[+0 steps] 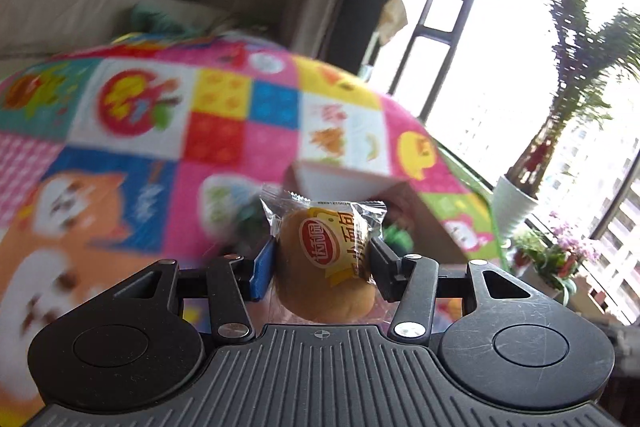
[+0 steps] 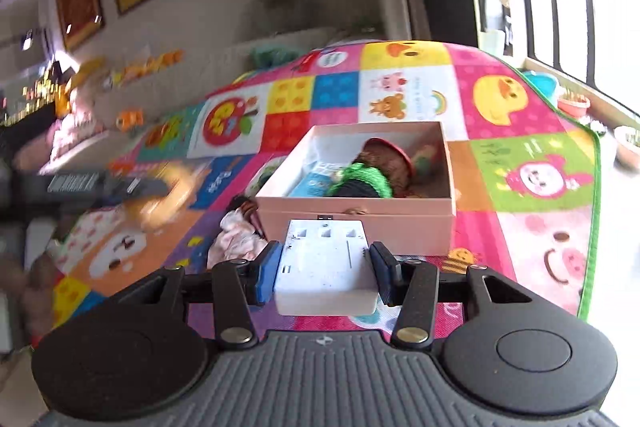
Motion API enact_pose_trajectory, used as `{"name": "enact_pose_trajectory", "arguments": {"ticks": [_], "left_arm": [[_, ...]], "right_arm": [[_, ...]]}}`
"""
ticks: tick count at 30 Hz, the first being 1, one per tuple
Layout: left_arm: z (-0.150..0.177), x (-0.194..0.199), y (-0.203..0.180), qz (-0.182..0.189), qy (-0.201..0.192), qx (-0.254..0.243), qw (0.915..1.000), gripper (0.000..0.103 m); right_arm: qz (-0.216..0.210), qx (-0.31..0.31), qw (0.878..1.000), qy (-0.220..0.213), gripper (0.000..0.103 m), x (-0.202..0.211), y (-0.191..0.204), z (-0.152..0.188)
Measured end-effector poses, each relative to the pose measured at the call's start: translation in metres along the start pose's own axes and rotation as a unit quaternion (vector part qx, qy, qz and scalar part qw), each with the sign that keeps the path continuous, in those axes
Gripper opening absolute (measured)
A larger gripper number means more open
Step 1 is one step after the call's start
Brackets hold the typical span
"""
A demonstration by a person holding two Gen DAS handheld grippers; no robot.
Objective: Organize objects
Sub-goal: 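Carry the power strip into the pink box while the left gripper carries the bread bun there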
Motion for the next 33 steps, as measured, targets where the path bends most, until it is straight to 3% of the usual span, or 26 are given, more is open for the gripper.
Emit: {"name": "enact_pose_trajectory", "arguments": {"ticks": [5,8,10,16,19,25,31,32,33], "left_arm": [[-0.012,-0.094,-0.032,0.009,0.002,-0.019,0.9998,0.055],[0.005,-0.134,-0.026,-0.042,0.030,-0.034,0.9981,0.055],[0.020,-0.138,-0.025,-0.048,0.053,-0.034,0.9968,0.056],[0.040,-0.108,-0.035,-0.037,0.064,-0.097,0.9926,0.057],[0.034,-0.086,-0.032,-0.016,0.054,-0.062,0.9965,0.055],[0.026,-0.016,-0.017,0.024,-0.017,0.008,0.9995,0.055],[0.045,0.020,0.012,0.003,-0.024,0.020,0.9995,0.054],[0.050,0.024,0.018,-0.003,-0.019,0.021,0.9996,0.054],[0.055,0.027,0.025,-0.008,-0.012,0.022,0.9996,0.054]], "right_arm": [[0.016,-0.017,1.000,-0.008,0.047,0.008,-0.020,0.001],[0.034,-0.007,0.999,-0.016,0.047,0.017,-0.026,0.004],[0.048,0.009,0.998,-0.027,0.047,0.022,-0.030,0.003],[0.062,0.011,0.998,-0.019,0.047,0.012,-0.039,0.001],[0.061,0.011,0.998,-0.017,0.047,0.008,-0.038,-0.002],[0.073,0.019,0.997,-0.034,0.048,0.005,-0.044,-0.029],[0.070,0.001,0.995,-0.065,0.048,-0.044,-0.052,-0.098],[0.071,-0.004,0.996,-0.059,0.050,-0.056,-0.055,-0.104],[0.075,-0.013,0.996,-0.047,0.061,-0.068,-0.060,-0.106]]}}
Point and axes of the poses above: each gripper's, at about its wrist camera, not at the fingertips, and x roughly against the way its jaws point, y to its left, z to its underside, the point moved 8 cm from there along -x, roughly the way its jaws point, and after that the axes turned 4 degrees about -y, right-handed, at the moved point
